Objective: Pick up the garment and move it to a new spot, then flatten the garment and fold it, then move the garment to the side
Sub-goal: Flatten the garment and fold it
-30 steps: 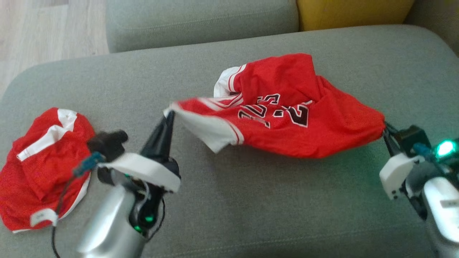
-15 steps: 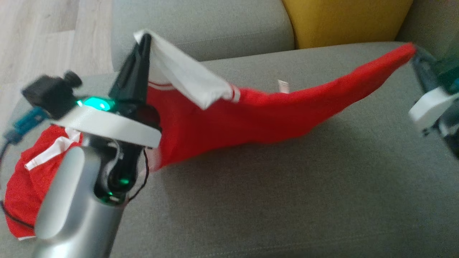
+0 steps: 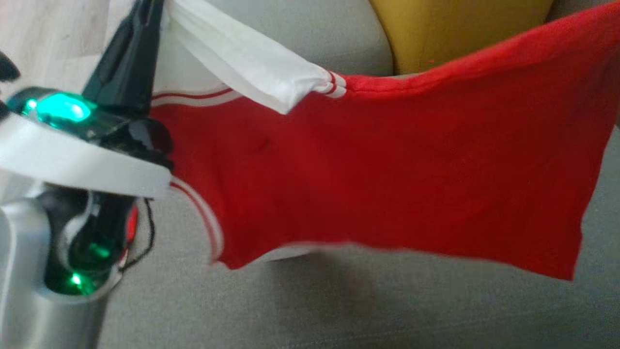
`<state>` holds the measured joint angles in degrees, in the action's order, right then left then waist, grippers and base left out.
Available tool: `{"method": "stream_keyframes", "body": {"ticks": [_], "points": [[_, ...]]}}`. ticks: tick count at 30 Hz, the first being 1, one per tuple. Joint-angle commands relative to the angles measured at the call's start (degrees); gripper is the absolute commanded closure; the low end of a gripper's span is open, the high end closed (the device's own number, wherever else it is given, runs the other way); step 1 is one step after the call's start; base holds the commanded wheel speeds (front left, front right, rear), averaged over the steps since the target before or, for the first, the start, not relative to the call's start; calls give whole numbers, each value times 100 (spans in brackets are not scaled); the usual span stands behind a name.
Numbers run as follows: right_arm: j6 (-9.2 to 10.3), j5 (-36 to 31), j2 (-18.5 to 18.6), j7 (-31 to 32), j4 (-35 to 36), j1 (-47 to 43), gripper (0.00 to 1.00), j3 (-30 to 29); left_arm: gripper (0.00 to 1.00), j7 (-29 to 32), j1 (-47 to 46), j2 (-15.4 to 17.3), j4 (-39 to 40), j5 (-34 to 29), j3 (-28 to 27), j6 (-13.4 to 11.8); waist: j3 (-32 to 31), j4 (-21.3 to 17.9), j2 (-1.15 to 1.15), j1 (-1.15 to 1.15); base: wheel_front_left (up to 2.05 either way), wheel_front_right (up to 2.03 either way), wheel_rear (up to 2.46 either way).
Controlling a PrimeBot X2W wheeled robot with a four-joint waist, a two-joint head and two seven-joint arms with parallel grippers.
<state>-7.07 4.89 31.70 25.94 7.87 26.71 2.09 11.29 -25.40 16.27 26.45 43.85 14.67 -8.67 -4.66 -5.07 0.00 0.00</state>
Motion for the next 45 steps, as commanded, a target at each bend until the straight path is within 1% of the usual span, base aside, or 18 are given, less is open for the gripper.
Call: {"method": "stream_keyframes", "body": {"ticks": [1, 4, 6, 8, 12, 16, 18, 21, 25, 29, 31, 32, 36, 40, 42, 45], "points": [[-42, 80, 168, 137, 240, 129, 100, 21, 100, 68, -487, 255, 126, -78, -304, -54, 89, 7, 0, 0, 0, 0, 0], [-42, 239, 264, 405, 315, 265, 100, 132, 100, 245, -814, 337, -129, -127, -252, -36, 310, 22, 0, 0, 0, 0, 0], [-42, 357, 339, 460, 157, 500, 100, 285, 100, 326, -1100, 358, -462, -147, -182, 38, 523, 31, 0, 0, 0, 0, 0], [-42, 495, 398, 468, -51, 876, 100, 481, 100, 382, -1517, 377, -879, -196, -155, 102, 932, 24, 0, 0, 0, 0, 0], [-42, 704, 316, 188, -753, 2065, 100, 899, 100, 347, -2670, 368, -1972, -355, -58, 381, 1858, -2, 0, 0, 0, 0, 0], [-42, 743, 130, -393, -1826, 3617, 100, 1357, 100, -130, -3928, 448, -3269, -917, 100, 719, 2590, -28, 0, 0, 0, 0, 0], [-42, 634, -57, -826, -2474, 4346, 100, 1397, 100, -456, -4473, 363, -3915, -1073, 122, 815, 2794, -21, 0, 0, 0, 0, 0], [-42, 267, -308, -1593, -3393, 5221, 100, 1252, 100, -1094, -5218, 163, -4680, -1224, 66, 873, 2964, 27, 0, 0, 0, 0, 0], [-42, -50, -671, -2644, -4349, 5874, 100, 955, 100, -1795, -5949, -68, -5340, -1365, 124, 1068, 3067, 100, 0, 0, 0, 0, 0], [-42, -398, -801, -3464, -5084, 6129, 100, 794, 100, -2299, -6340, -214, -5715, -1490, 182, 1158, 3150, 204, 0, 0, 0, 0, 0], [-42, -500, -895, -3701, -5420, 6127, 100, 641, 100, -2395, -6375, -262, -5904, -1537, 241, 1204, 3184, 249, 0, 0, 0, 0, 0], [-42, -500, -895, -3701, -5420, 6127, 100, 641, 100, -2395, -6375, -262, -5904, -1537, 241, 1204, 3184, 249, 0, 0, 0, 0, 0], [-42, -599, -1113, -3888, -6015, 5931, 100, 597, 100, -2381, -6183, -313, -6377, -1568, 489, 1361, 3229, 303, 0, 0, 0, 0, 0], [-42, -458, -1295, -4004, -6492, 5542, 100, 644, 100, -2317, -5677, -400, -6764, -1534, 779, 1481, 3182, 383, 0, 0, 0, 0, 0], [-42, -471, -1300, -4044, -6678, 5199, 100, 830, 100, -2276, -5306, -472, -6921, -1521, 994, 1532, 3068, 448, 0, 0, 0, 0, 0], [-42, -381, -1318, -4075, -6892, 4641, 100, 1105, 100, -2294, -4712, -495, -7107, -1493, 1243, 1572, 2859, 504, 0, 0, 0, 0, 0]]}}
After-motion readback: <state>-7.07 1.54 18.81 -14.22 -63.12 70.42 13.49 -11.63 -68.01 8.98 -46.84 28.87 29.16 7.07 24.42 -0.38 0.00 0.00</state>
